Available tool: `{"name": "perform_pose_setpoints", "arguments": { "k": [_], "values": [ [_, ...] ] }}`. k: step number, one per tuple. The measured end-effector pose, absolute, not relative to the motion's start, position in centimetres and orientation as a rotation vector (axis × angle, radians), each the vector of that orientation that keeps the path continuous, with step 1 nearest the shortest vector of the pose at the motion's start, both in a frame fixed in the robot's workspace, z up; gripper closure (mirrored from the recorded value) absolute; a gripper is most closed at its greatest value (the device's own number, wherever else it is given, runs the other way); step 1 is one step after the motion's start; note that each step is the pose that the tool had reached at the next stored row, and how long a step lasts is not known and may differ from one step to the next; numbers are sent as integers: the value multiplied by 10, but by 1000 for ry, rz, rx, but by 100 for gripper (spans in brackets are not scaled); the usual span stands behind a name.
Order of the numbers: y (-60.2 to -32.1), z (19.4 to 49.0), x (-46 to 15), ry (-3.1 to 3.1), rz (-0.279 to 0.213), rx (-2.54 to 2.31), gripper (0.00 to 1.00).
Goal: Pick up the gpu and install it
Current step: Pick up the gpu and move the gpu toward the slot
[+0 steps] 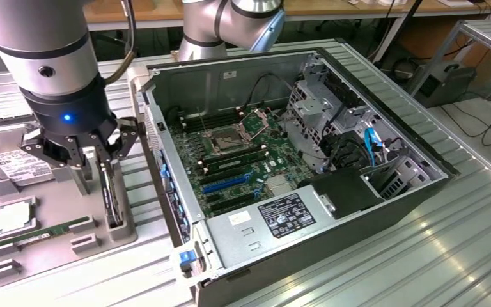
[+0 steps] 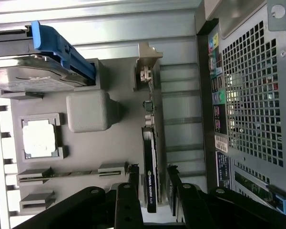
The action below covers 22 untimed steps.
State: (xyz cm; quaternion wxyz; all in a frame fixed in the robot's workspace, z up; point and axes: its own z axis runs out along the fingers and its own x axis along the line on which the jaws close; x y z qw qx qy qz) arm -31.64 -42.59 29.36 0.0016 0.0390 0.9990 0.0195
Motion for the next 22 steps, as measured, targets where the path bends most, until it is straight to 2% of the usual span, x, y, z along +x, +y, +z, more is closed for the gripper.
{"name": "perform_pose_setpoints", "arguments": {
  "k": [22],
  "values": [
    [-414, 249, -317, 3137, 62, 87, 64]
  ]
}}
